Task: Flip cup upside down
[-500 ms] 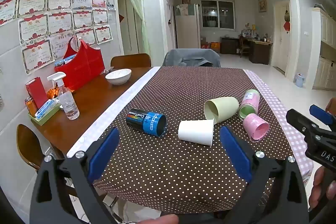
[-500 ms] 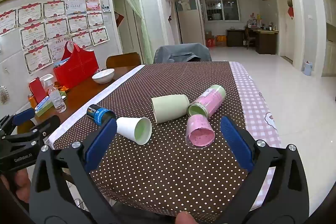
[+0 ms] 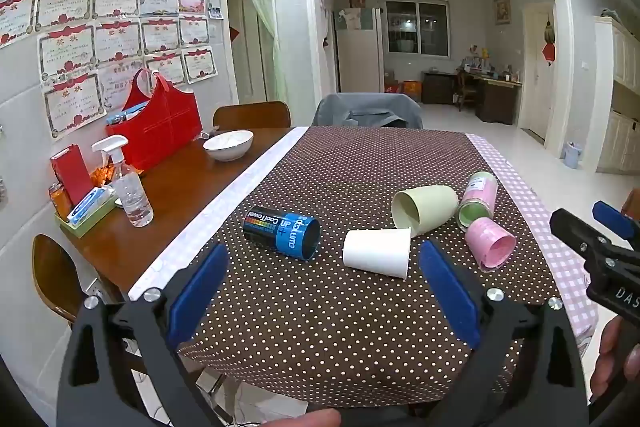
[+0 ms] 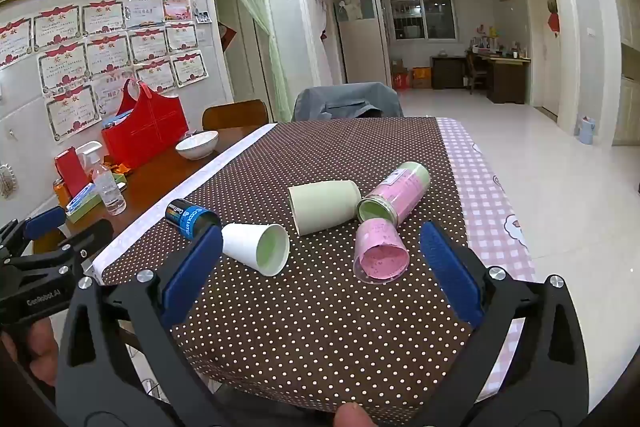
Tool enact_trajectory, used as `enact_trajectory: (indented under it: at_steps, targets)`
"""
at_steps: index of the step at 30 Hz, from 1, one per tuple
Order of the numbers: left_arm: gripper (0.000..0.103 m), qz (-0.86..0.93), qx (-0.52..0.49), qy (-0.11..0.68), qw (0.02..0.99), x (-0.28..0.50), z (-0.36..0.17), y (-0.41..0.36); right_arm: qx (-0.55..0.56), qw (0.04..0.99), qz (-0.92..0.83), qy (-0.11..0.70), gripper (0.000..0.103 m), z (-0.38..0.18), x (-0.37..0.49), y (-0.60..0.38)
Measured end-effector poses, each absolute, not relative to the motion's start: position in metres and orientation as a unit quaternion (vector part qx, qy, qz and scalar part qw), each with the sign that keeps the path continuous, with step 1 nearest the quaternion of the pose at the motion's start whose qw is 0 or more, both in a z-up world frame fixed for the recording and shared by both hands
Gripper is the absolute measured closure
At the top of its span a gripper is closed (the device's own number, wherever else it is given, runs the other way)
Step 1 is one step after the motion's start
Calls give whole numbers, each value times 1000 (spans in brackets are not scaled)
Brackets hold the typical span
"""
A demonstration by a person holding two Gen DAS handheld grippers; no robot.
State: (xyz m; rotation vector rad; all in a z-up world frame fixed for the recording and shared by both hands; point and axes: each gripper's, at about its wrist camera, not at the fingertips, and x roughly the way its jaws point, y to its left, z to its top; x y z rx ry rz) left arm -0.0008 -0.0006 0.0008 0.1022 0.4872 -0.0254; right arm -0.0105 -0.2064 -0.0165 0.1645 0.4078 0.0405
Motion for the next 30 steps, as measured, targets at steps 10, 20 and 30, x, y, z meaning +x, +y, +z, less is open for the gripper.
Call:
enact_trajectory:
  at_steps: [10,20,30]
  targets:
    - [8,-14,50,241,969,0,0,0,80,976,20,203,6,-16,-10,-206]
    - [8,-13,50,241,969,0,0,0,76,976,24,204,6,-13,-8,-204]
    - [8,-11,52,241,969,3,0,12,58,976,34,206,6,-14,2,-190]
